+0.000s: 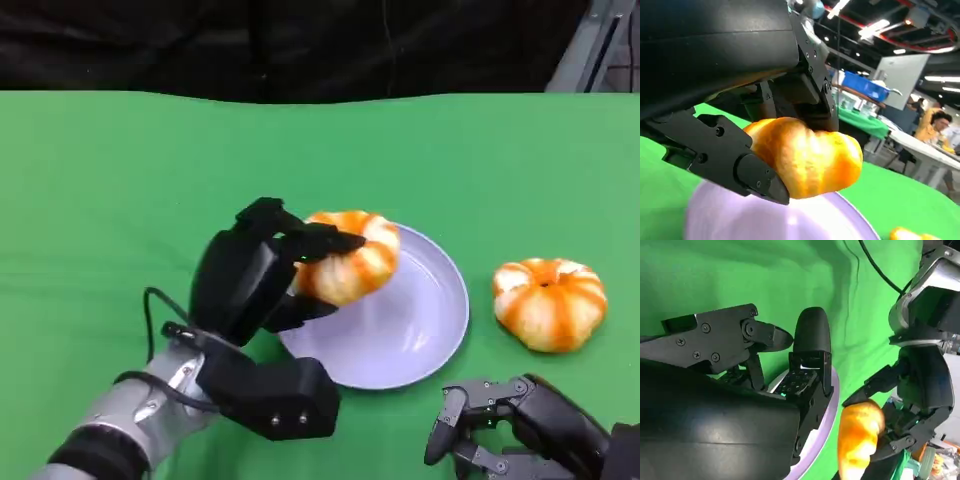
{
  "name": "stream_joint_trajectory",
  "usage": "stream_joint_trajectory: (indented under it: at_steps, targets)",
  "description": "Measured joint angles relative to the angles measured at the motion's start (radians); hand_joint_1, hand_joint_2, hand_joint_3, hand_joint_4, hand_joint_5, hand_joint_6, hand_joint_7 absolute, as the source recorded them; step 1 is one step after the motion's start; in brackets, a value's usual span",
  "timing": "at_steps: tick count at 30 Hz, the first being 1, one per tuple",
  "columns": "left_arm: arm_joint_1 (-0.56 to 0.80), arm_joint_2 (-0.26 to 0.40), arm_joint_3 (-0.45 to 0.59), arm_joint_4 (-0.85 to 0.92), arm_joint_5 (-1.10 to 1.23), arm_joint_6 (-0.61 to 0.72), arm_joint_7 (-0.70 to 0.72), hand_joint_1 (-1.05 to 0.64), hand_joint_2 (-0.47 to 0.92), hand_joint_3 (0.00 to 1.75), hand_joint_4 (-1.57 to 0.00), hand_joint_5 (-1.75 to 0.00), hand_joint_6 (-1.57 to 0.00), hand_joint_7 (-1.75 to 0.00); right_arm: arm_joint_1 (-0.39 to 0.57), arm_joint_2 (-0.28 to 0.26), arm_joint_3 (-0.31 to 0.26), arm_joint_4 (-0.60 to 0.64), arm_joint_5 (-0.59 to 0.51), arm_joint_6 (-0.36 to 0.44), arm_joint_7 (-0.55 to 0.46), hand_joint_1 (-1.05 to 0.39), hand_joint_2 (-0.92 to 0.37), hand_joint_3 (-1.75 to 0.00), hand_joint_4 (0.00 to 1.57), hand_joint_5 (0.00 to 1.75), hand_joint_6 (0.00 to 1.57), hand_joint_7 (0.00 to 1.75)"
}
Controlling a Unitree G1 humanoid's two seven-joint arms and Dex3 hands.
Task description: Grasp the bread from the table and place it into the plate.
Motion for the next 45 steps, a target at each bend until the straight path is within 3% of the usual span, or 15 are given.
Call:
stream_joint_trajectory:
  at_steps: [9,18,28,30,32,45]
  targets:
    - [-0.039,-0.028,-0.022,0.080,0.001,-0.004,-0.034,-0.08,0.80,0.00,-0.72,-1.09,-1.10,-0.17,0.000,0.000,0.005,-0.008,-0.002,0.001,-0.008,-0.03,-0.91,-0.50,0.72,1.57,0.80,1.08]
    - [-0.065,-0.051,-0.024,0.141,-0.005,-0.002,-0.095,-0.06,0.82,0.01,-0.67,-1.14,-1.12,-0.12,0.000,0.000,0.008,-0.011,-0.006,0.002,-0.017,-0.03,-0.90,-0.50,0.70,1.58,0.79,1.07]
    - [-0.112,-0.073,-0.027,0.195,-0.014,0.011,-0.157,-0.08,0.82,0.00,-0.69,-1.02,-1.13,-0.06,-0.001,0.000,0.008,0.000,-0.015,-0.009,-0.018,-0.04,-0.90,-0.51,0.70,1.58,0.78,1.07]
    - [-0.115,-0.076,-0.026,0.205,-0.017,0.012,-0.163,-0.09,0.84,0.00,-0.71,-0.83,-1.08,-0.02,-0.001,0.000,0.008,0.000,-0.015,-0.010,-0.018,-0.04,-0.90,-0.51,0.70,1.58,0.78,1.07]
    - [-0.127,-0.088,-0.025,0.234,-0.022,0.020,-0.184,-0.09,0.84,0.00,-0.72,-0.77,-1.08,-0.01,-0.001,0.000,0.008,0.000,-0.015,-0.010,-0.018,-0.04,-0.90,-0.51,0.70,1.58,0.78,1.07]
    - [-0.149,-0.101,-0.022,0.263,-0.024,0.023,-0.205,-0.09,0.84,0.00,-0.74,-0.71,-1.08,0.00,-0.001,0.001,0.008,0.000,-0.015,-0.010,-0.018,-0.05,-0.91,-0.51,0.70,1.59,0.78,1.07]
